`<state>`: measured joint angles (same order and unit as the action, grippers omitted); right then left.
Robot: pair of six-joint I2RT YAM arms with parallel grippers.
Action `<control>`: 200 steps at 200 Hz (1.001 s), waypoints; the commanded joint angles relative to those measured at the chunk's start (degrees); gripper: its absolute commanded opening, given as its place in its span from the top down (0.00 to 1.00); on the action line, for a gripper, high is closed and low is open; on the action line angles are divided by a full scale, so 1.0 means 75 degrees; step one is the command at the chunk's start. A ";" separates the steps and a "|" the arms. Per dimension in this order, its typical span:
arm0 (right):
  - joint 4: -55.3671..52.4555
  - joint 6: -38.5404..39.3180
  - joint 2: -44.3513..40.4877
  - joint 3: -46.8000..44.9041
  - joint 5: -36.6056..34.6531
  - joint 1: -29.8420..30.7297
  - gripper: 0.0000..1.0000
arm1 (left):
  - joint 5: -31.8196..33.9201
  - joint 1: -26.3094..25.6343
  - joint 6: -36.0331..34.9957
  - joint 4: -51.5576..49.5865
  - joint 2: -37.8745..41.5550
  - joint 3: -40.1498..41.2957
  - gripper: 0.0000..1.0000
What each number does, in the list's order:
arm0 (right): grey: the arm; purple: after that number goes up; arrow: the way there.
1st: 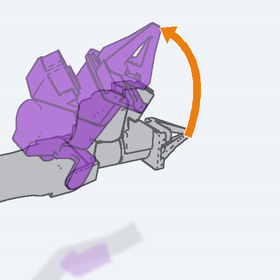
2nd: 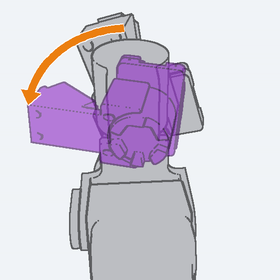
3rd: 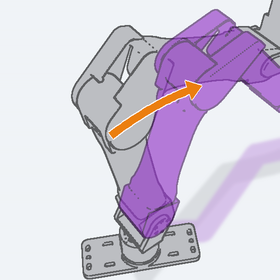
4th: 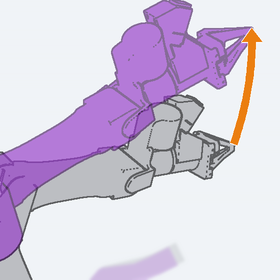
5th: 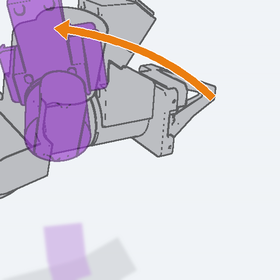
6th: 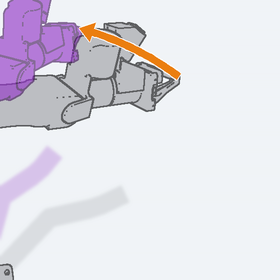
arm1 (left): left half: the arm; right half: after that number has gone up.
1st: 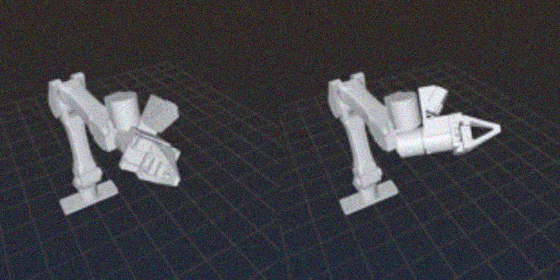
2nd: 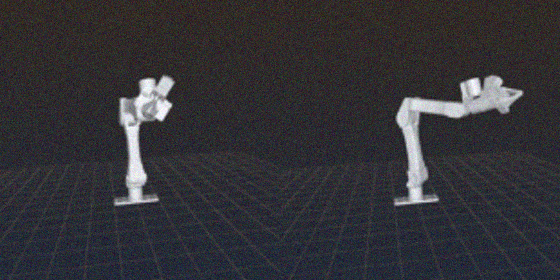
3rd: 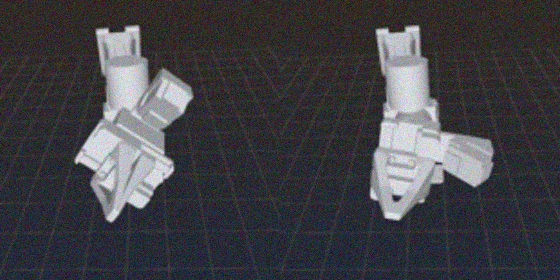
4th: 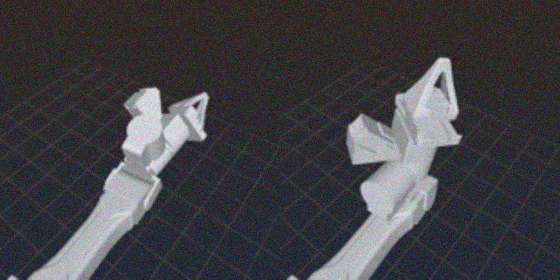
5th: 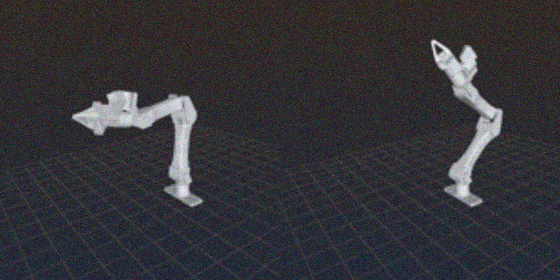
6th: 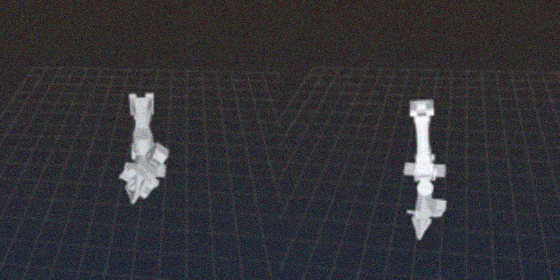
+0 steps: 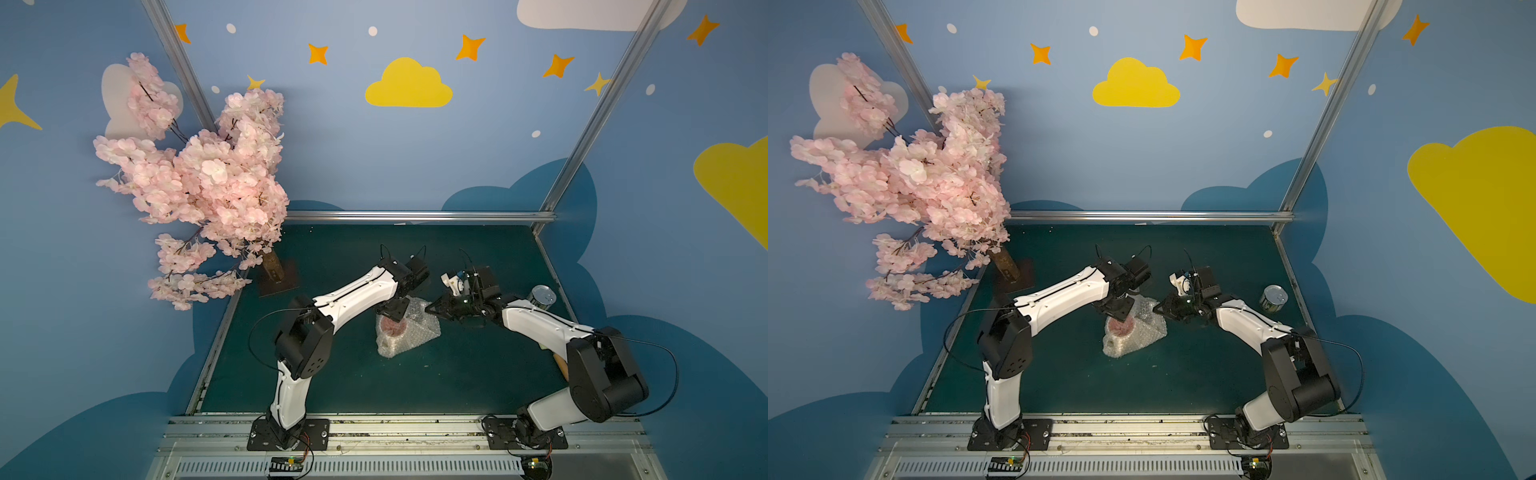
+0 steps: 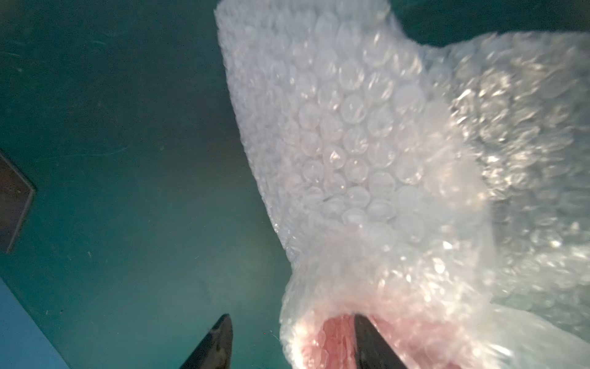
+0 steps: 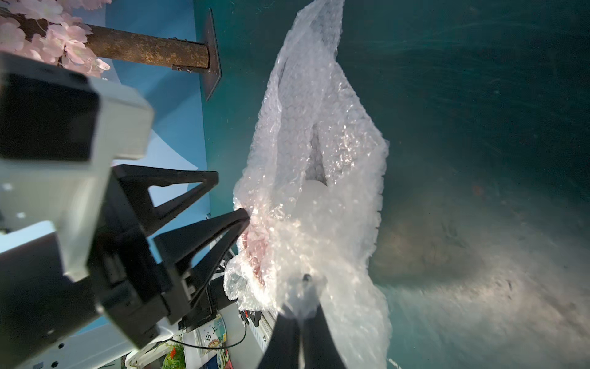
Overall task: Wrap mugs in bubble wrap
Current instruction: Wrap the mug in bubble wrap.
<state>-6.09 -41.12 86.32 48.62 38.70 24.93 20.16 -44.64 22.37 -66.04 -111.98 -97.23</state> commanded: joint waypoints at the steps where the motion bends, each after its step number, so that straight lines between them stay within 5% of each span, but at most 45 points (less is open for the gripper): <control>1: -0.0108 0.0186 0.0081 0.0231 0.0151 -0.0037 1.00 | 0.0291 -0.0031 0.0094 -0.0377 0.0476 -0.0161 0.40; 54: -0.0018 0.0557 0.0069 0.0527 0.0705 0.0080 1.00 | 0.0382 0.0117 0.0480 -0.0239 0.1574 0.0988 0.40; 90: -0.0142 0.0771 0.0179 0.0761 0.0887 0.0337 1.00 | -0.0700 0.0313 0.0554 0.1811 0.2626 0.2704 0.36; 200: -0.1233 0.1299 0.1242 0.1871 0.0508 0.1621 1.00 | -0.1810 0.0573 0.0994 0.3449 0.2931 0.4107 0.60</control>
<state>-10.39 -34.00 93.65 59.79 44.42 34.74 8.60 -40.73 28.32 -42.63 -92.51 -67.40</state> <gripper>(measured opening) 0.047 0.409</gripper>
